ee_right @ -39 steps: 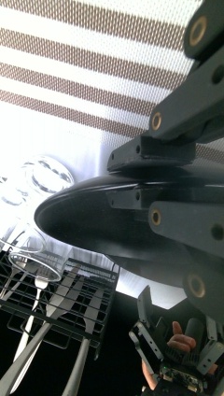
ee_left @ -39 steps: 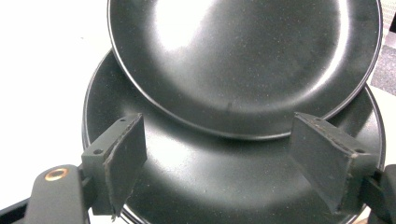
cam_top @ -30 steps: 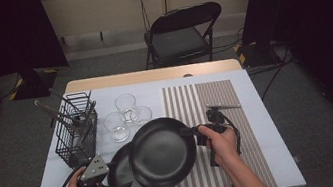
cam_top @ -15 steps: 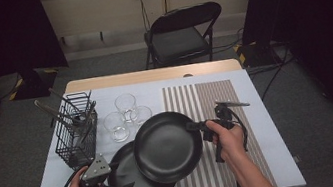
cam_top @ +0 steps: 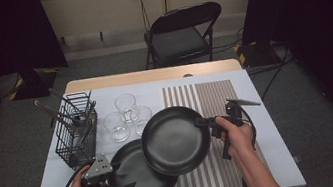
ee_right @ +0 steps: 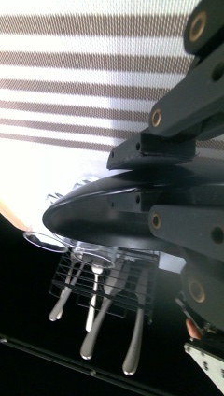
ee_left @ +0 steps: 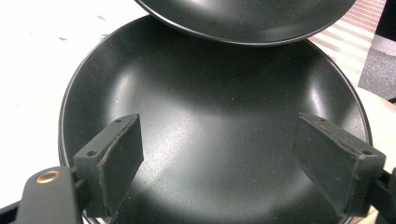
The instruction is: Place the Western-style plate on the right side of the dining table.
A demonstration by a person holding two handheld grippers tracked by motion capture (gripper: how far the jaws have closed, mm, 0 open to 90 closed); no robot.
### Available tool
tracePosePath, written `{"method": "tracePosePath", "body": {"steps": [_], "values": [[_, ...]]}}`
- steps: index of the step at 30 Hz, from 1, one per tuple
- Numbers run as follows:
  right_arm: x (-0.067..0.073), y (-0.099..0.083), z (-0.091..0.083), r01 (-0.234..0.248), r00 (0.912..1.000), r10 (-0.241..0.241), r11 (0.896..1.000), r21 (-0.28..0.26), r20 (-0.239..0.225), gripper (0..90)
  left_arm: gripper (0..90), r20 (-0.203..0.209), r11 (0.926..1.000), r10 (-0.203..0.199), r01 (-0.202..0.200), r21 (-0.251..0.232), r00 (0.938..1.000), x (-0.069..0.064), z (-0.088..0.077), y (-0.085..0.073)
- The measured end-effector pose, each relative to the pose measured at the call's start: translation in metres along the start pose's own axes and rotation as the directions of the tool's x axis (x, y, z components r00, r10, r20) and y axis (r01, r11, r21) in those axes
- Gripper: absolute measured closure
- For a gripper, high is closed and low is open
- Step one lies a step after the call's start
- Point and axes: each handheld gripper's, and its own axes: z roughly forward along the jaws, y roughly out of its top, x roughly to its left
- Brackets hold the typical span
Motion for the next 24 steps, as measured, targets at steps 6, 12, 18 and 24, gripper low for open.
{"method": "tracePosePath", "body": {"steps": [6,12,18,24], "values": [[-0.005,0.002,-0.004,-0.024,0.9997,0.024,1.000,-0.007,0.004,79.1,16.1,0.004,1.0000,-0.008,0.008,-0.005,1.0000,0.000,0.001,0.001],[-0.009,0.004,-0.009,-0.037,0.9993,0.037,0.999,-0.023,0.000,79.0,16.1,0.002,0.9999,-0.009,0.010,-0.012,1.0000,0.001,0.002,0.001],[-0.013,0.006,-0.012,-0.047,0.9989,0.047,0.999,-0.028,0.003,78.9,16.1,0.002,0.9998,-0.021,0.021,-0.007,0.9998,0.002,0.003,0.002],[-0.016,0.008,-0.015,-0.056,0.9984,0.056,0.998,-0.042,0.001,78.9,16.1,0.009,0.9997,-0.026,0.026,-0.002,0.9996,0.001,0.007,0.003]]}}
